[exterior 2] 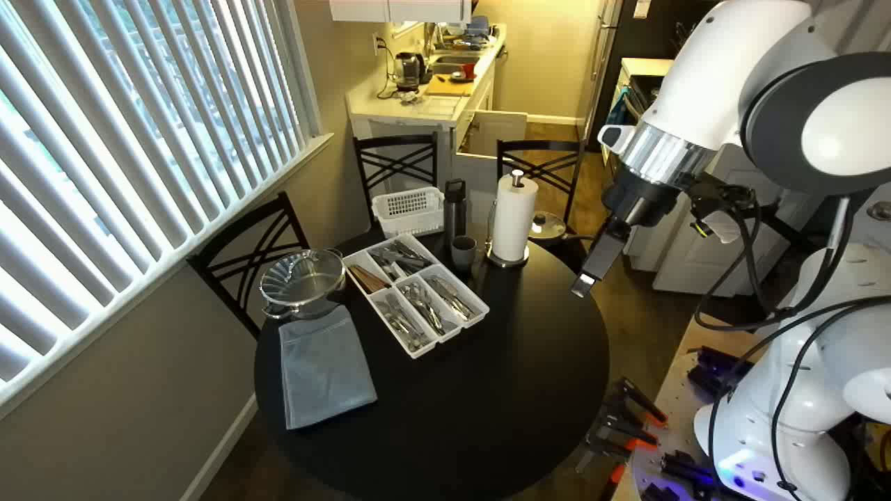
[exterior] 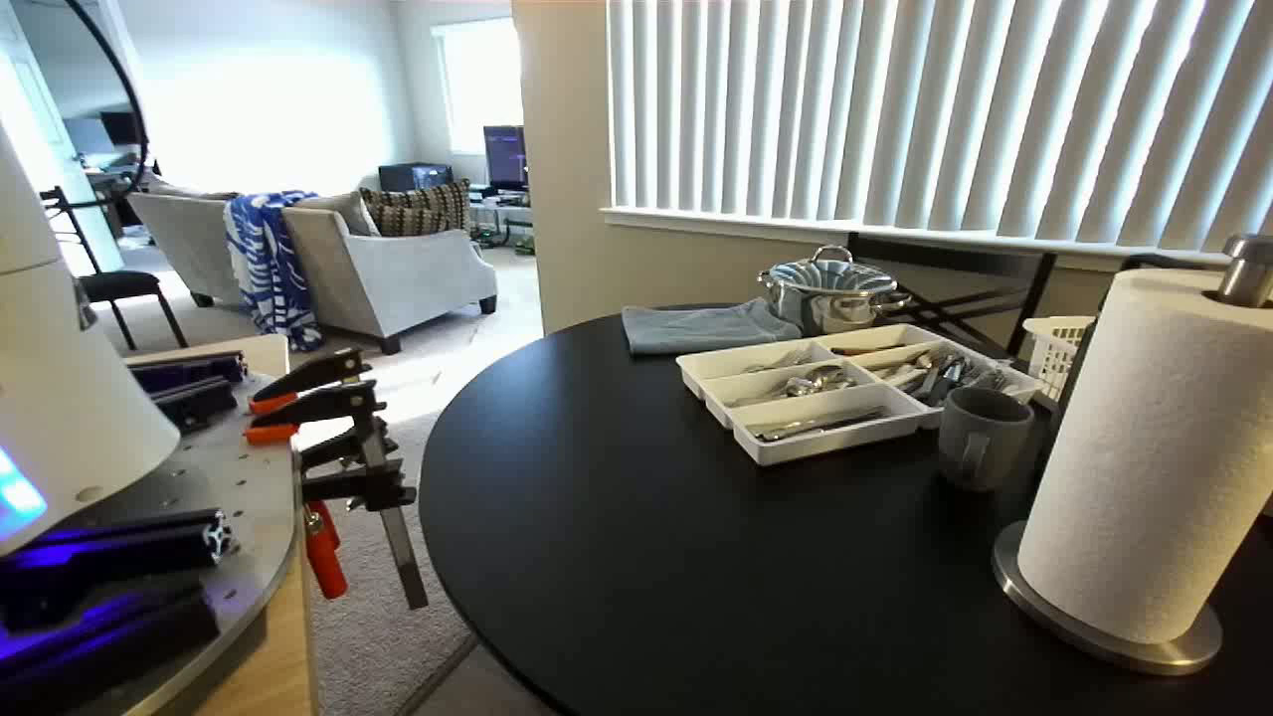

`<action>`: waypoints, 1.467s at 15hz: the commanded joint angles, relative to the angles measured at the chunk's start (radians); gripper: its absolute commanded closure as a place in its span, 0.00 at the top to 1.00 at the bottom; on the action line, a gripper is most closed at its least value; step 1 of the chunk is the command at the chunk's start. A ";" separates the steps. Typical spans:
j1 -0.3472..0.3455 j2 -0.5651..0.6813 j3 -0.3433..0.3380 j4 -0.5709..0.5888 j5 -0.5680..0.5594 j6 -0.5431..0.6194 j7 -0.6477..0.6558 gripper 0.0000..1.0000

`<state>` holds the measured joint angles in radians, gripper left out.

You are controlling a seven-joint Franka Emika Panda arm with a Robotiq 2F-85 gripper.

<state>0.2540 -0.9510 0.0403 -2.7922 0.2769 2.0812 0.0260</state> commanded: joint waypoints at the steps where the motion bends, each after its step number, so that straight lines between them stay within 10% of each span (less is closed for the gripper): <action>1: -0.016 0.002 0.013 -0.010 0.013 -0.012 -0.011 1.00; 9: -0.022 0.048 0.009 -0.001 -0.001 -0.010 -0.023 1.00; 22: -0.171 0.798 0.130 0.570 -0.227 0.218 0.124 1.00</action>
<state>0.0967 -0.3489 0.1345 -2.3237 0.1182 2.2239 0.0857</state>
